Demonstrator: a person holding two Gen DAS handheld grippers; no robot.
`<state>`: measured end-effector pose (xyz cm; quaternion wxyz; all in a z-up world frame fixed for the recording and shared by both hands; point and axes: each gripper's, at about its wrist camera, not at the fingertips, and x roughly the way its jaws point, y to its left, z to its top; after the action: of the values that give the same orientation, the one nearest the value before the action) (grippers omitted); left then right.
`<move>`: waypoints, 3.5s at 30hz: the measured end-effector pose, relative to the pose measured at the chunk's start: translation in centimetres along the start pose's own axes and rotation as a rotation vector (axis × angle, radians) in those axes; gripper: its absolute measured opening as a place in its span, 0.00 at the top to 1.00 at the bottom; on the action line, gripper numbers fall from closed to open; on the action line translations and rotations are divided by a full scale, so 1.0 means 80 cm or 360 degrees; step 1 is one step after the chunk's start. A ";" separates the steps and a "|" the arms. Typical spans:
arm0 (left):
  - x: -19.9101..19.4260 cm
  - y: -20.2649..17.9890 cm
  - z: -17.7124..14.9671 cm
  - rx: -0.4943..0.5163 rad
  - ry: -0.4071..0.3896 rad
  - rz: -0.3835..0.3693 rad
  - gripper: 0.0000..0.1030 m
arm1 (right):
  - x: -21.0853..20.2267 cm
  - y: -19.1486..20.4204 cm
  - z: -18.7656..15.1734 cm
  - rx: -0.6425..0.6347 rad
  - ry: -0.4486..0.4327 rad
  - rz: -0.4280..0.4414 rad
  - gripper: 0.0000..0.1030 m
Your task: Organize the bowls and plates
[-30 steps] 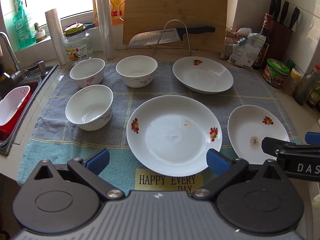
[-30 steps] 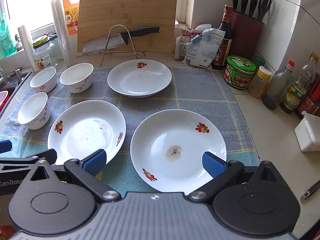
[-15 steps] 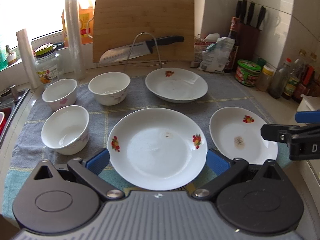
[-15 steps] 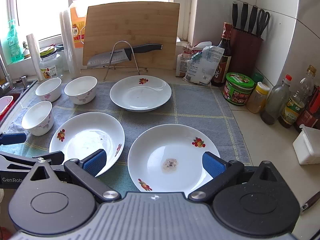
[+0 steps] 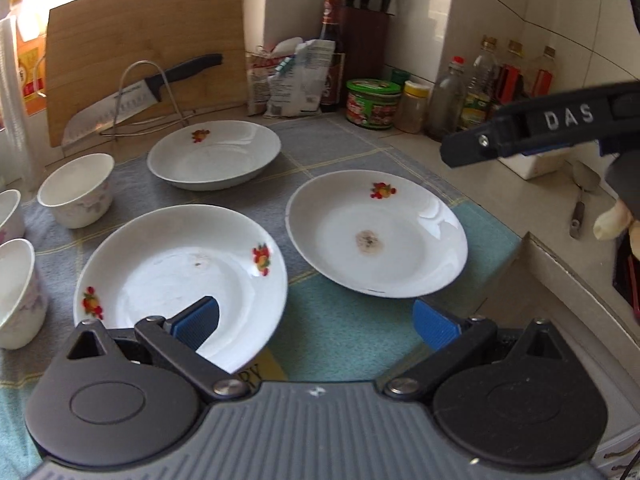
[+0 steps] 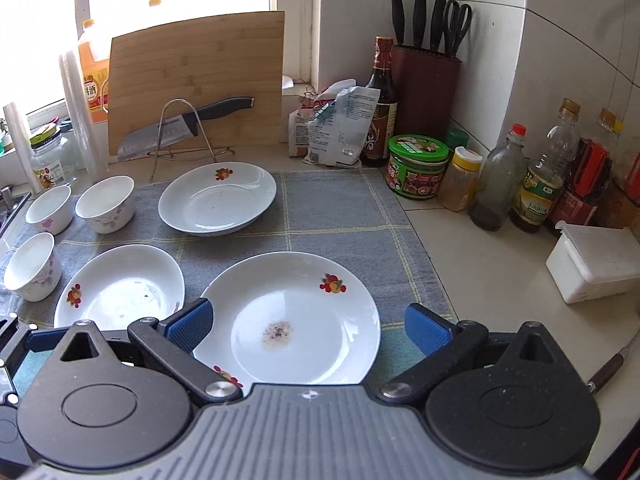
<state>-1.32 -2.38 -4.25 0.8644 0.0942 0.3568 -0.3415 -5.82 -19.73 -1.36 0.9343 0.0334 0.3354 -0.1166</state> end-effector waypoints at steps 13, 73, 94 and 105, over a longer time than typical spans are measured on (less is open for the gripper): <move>0.086 -0.064 -0.013 0.0051 0.0114 0.0024 0.01 | 0.073 -0.065 0.028 -0.0098 0.0099 0.0083 0.00; 0.131 -0.078 0.000 0.0206 0.0058 0.0054 0.02 | 0.253 -0.087 0.065 -0.0546 0.0651 0.1257 0.05; 0.168 -0.101 0.058 0.0258 -0.0009 -0.0008 0.03 | 0.250 -0.151 0.110 -0.0469 0.0497 0.1171 0.05; 0.217 -0.115 0.093 0.0277 -0.0008 -0.0034 0.03 | 0.281 -0.188 0.130 -0.0456 0.0450 0.1096 0.05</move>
<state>5.62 -21.32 -9.92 0.8502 0.1642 0.3246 -0.3806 13.82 -40.20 -7.36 0.8586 0.0290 0.4426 0.2572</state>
